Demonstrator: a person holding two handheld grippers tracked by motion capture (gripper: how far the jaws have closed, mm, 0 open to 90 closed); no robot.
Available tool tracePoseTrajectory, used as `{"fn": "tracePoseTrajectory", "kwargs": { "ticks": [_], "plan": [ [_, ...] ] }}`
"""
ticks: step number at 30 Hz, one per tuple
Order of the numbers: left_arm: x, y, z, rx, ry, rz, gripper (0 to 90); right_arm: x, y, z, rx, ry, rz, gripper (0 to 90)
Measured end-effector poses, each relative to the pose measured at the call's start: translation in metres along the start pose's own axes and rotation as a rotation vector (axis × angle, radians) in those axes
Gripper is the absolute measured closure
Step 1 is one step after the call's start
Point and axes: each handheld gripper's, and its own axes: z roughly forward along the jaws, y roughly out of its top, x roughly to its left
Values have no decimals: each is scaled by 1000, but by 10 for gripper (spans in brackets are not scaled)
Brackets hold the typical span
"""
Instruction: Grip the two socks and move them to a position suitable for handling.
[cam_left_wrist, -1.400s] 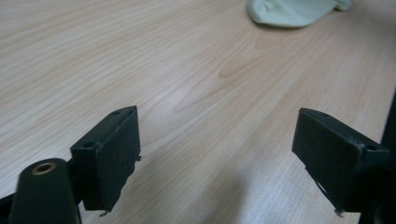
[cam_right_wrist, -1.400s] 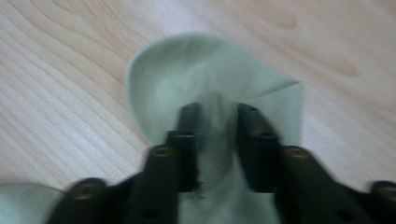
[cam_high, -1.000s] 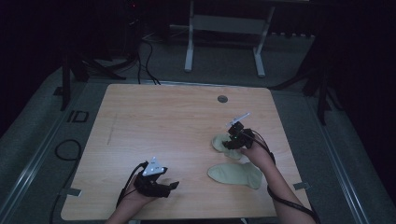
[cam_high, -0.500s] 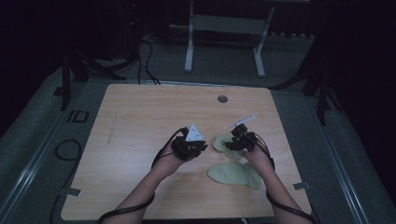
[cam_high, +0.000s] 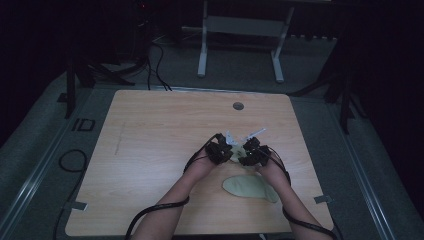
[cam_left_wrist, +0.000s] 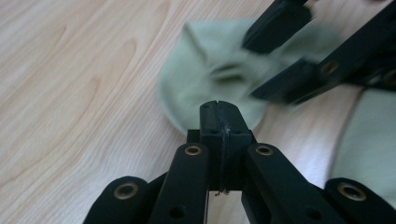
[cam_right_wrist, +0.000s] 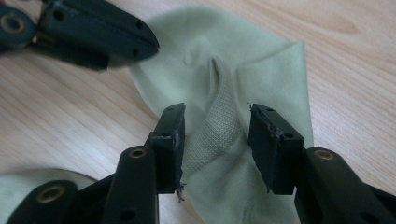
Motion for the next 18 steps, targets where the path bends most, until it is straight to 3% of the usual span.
{"fn": "tracePoseTrajectory", "kwargs": {
  "ticks": [6, 12, 18],
  "plan": [
    [-1, -2, 8, 43, 16, 14, 892, -2, 0, -1, 26, 9, 23, 806],
    [2, -3, 10, 40, 17, 8, 894, -9, 1, -19, -8, 24, 28, 817],
    [1, -4, 9, 39, 19, 12, 894, -32, -1, -42, -48, -13, 71, 817]
  ]
}}
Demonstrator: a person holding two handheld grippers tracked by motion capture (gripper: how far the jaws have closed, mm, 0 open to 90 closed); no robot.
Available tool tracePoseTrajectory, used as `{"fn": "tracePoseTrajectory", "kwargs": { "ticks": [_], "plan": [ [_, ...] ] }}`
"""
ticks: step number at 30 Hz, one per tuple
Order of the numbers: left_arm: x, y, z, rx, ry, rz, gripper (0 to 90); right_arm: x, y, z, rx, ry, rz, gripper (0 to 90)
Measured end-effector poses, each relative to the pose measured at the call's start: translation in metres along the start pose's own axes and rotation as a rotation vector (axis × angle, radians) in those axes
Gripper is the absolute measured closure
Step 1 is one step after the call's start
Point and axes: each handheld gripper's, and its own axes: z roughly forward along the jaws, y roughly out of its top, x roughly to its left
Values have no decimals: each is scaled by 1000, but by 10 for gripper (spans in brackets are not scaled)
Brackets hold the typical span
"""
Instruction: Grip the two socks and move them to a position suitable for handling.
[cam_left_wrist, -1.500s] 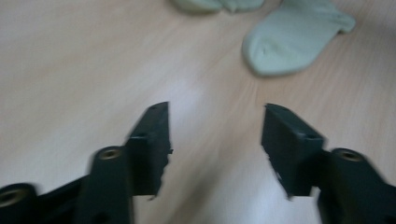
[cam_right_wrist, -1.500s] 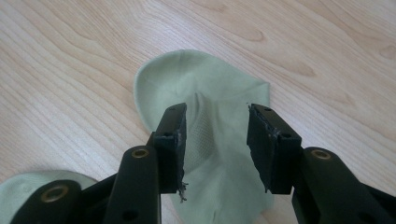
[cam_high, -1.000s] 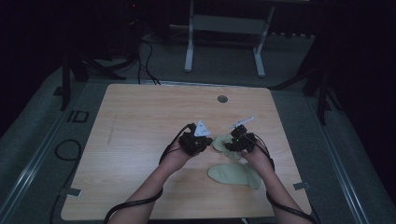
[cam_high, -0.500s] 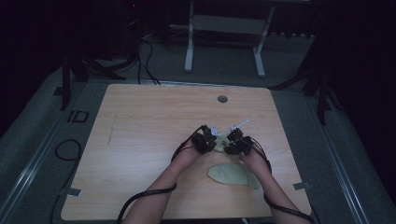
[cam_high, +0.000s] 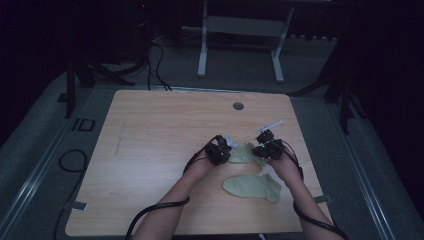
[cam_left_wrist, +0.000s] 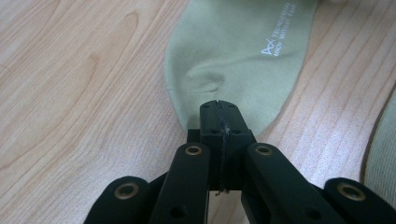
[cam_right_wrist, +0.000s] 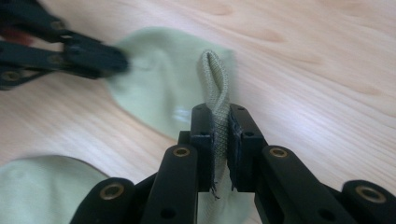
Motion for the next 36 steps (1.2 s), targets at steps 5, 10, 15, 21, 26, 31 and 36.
{"fn": "tracePoseTrajectory", "kwargs": {
  "ticks": [5, 10, 15, 21, 26, 31, 36],
  "plan": [
    [1, -2, -1, -2, -9, 6, 894, -26, -7, -8, 13, -38, 52, 817],
    [0, -1, -1, 0, -4, 10, 894, -38, -14, -3, 36, -38, 72, 804],
    [0, -1, -1, 3, 2, 10, 894, -42, -16, -2, -11, -78, 86, 715],
    [1, -3, -1, -9, 2, 0, 894, -36, -17, 5, 1, -73, 39, 864],
    [3, -3, -1, -5, 31, 1, 893, -35, -24, 22, 50, -67, 26, 872],
    [6, -4, -1, -11, 31, -19, 893, -35, -32, 26, 67, -50, 33, 879],
    [6, -5, -3, -26, 19, -37, 891, -35, -32, 25, 54, -52, 35, 814]
  ]
}}
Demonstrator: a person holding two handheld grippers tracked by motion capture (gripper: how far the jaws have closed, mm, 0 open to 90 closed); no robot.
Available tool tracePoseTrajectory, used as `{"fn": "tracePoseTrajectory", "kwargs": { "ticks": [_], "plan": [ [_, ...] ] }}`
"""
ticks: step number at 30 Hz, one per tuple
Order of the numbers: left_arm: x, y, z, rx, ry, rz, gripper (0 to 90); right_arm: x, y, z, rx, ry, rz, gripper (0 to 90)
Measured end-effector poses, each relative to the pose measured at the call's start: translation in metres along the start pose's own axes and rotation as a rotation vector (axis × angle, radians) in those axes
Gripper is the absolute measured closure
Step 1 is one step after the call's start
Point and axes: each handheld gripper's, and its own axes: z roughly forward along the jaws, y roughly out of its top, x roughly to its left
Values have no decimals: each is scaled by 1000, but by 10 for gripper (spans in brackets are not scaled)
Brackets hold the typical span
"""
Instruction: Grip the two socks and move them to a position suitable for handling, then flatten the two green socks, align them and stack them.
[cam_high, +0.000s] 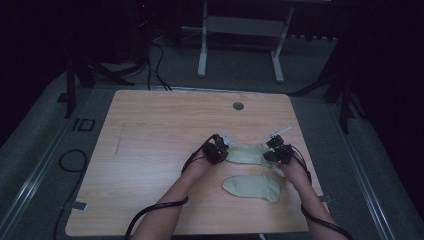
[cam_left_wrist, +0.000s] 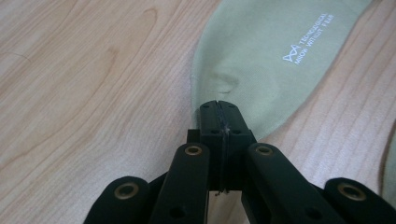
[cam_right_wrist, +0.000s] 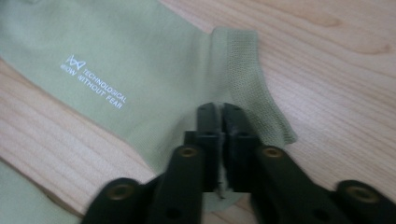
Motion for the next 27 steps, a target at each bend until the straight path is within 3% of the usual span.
{"fn": "tracePoseTrajectory", "kwargs": {
  "ticks": [2, 4, 5, 7, 12, 15, 19, 21, 27],
  "plan": [
    [0, 0, -5, -25, -23, -25, 784, 2, 0, -4, -19, 6, -18, 778],
    [-2, 1, -13, -32, -33, -27, 618, 2, 0, -7, -28, 11, -25, 752],
    [-4, 1, -17, -35, -33, -35, 618, 3, -2, -13, -45, 26, -38, 711],
    [-8, 1, -27, -31, -57, -28, 519, 3, -6, -21, -58, 29, -49, 693],
    [-19, -7, -46, -45, -93, -28, 494, 5, -25, -38, -72, 66, -70, 622],
    [-31, -17, -54, -26, -129, -24, 494, 9, -48, -45, -64, 67, -81, 622],
    [-38, -22, -54, -12, -138, -18, 495, 17, -66, -42, -24, 48, -116, 621],
    [-47, -29, -51, 2, -180, -20, 510, 18, -80, -42, -30, 68, -103, 613],
    [-59, -35, -44, 26, -193, -1, 525, 22, -91, -44, -51, 79, -99, 630]
  ]
}}
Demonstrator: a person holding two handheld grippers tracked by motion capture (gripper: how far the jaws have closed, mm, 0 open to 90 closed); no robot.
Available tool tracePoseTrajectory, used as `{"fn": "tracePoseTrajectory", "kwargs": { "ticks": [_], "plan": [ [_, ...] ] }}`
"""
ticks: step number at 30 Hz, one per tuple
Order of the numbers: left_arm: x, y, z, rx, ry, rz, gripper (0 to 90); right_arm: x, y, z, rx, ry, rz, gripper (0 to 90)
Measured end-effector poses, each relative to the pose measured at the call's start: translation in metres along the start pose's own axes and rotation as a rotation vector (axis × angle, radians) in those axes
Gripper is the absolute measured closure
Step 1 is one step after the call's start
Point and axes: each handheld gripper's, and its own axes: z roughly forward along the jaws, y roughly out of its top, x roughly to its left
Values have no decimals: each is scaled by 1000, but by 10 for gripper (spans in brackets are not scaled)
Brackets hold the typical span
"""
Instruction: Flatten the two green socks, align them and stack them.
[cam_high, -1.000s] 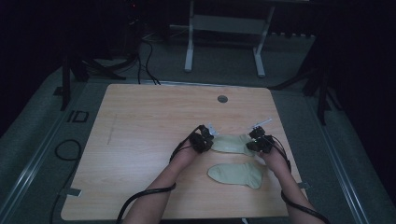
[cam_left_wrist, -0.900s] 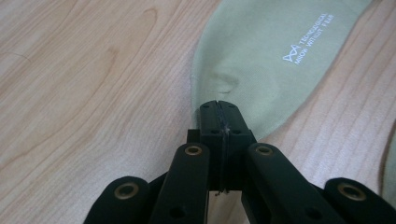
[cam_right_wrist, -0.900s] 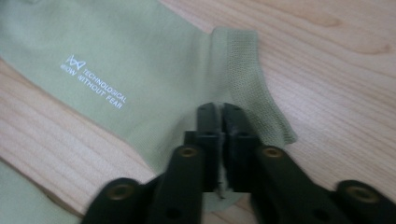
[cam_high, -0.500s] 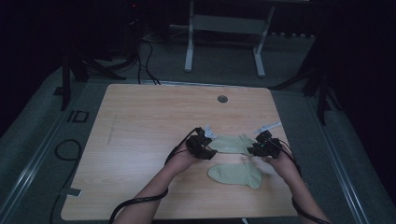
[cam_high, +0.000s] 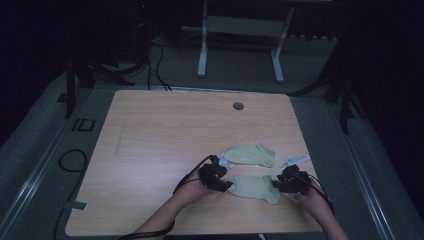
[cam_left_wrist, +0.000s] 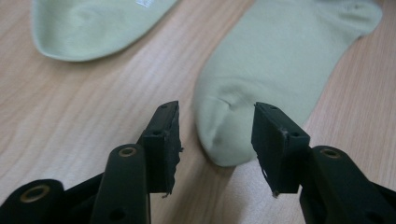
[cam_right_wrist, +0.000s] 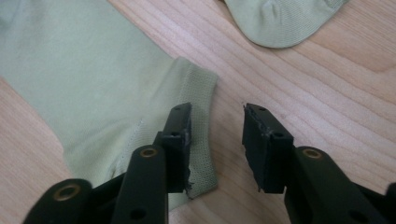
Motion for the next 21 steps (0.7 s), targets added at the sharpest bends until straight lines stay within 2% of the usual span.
{"fn": "tracePoseTrajectory", "kwargs": {
  "ticks": [4, 9, 11, 12, 14, 19, 21],
  "plan": [
    [-3, -2, 6, 21, -5, 1, 618, 4, -1, 0, 0, 3, -13, 718],
    [-6, -2, 8, 20, -20, 6, 749, 9, 2, 2, 14, 5, -28, 844],
    [-6, -2, 8, 22, -37, -2, 819, 11, 3, 2, 21, -1, -38, 863],
    [-7, -1, 8, 23, -31, -4, 841, 12, 3, 2, 24, -6, -42, 872],
    [-8, 0, 8, 28, -37, -2, 860, 11, 5, 1, 31, -2, -35, 880],
    [-7, 3, -1, -6, -52, -13, 869, 7, 8, -6, 10, 16, -9, 884],
    [-6, 6, -6, -19, -40, -19, 869, 6, 10, -11, -1, 21, -7, 884]
  ]
}}
